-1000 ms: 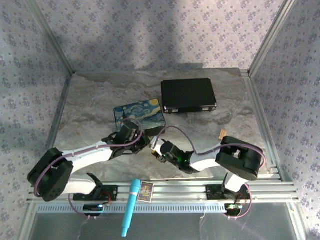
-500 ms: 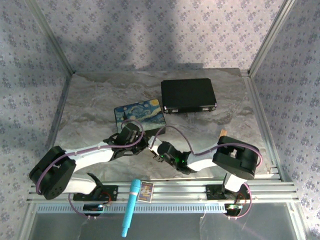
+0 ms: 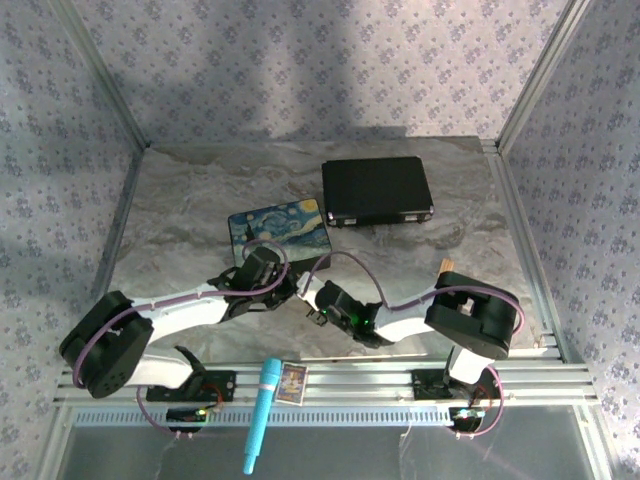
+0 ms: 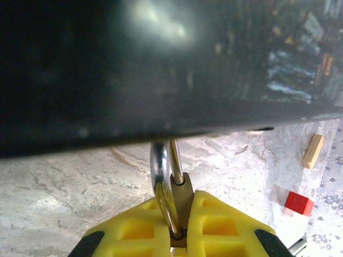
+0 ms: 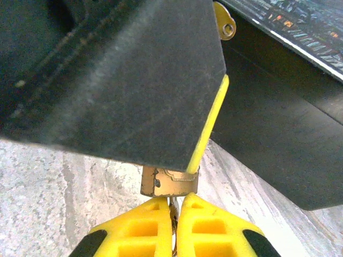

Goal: Unlock a padlock with a key

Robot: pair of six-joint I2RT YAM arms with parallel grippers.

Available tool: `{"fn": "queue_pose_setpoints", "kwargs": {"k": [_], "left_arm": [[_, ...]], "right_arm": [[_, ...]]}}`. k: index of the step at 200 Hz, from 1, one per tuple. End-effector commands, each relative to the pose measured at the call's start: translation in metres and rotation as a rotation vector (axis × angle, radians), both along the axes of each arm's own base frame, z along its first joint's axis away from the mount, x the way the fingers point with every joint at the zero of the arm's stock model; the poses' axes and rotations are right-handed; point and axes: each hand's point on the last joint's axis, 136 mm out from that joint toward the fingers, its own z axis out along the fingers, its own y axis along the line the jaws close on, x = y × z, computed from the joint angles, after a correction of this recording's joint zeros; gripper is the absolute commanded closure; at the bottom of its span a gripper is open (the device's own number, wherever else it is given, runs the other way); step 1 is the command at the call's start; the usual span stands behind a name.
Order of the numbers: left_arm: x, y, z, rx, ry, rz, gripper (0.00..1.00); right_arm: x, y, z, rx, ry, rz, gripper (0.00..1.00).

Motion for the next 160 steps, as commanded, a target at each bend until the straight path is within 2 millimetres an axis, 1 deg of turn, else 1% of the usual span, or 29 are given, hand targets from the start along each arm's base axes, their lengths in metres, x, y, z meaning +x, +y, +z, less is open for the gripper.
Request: {"fn": "queue_pose_setpoints", "kwargs": {"k": [1,36,41,52,70,111,134,147,160], "left_arm": [[-0.008,-0.013,0.006,-0.023,-0.005,-0.07,1.0],[-0.009,-0.011,0.001,0.004,-0.001,-0.077,1.0],[-0.009,-0.011,0.001,0.006,0.0,-0.08,1.0],[-0.009,-0.011,-0.001,0.008,0.001,-0.083,1.0],[-0.011,-0.012,-0.003,0.009,0.006,-0.091,1.0],[-0.011,-0.013,0.0,0.016,-0.011,-0.117,1.0],[-0.012,-0.011,0.0,0.035,-0.009,-0.125,1.0],[-0.013,-0.011,0.0,0.034,-0.011,-0.13,1.0],[-0.013,-0.011,-0.001,0.032,-0.008,-0.13,1.0]], "right_arm": [[-0.004,0.0,-0.001,0.012,0.056,0.042,0.92],[-0.009,0.004,0.001,0.089,0.17,0.089,0.93],[-0.01,0.005,0.001,0.1,0.184,0.097,0.95],[-0.011,0.005,0.001,0.127,0.225,0.11,0.96],[-0.008,0.0,0.001,0.176,0.284,0.109,0.96],[-0.005,-0.008,0.003,0.306,0.454,0.146,0.95],[0.002,-0.02,0.001,0.326,0.479,0.107,0.93],[0.008,-0.028,0.001,0.35,0.488,0.076,0.88],[0.012,-0.034,-0.001,0.339,0.487,0.054,0.84]]}}
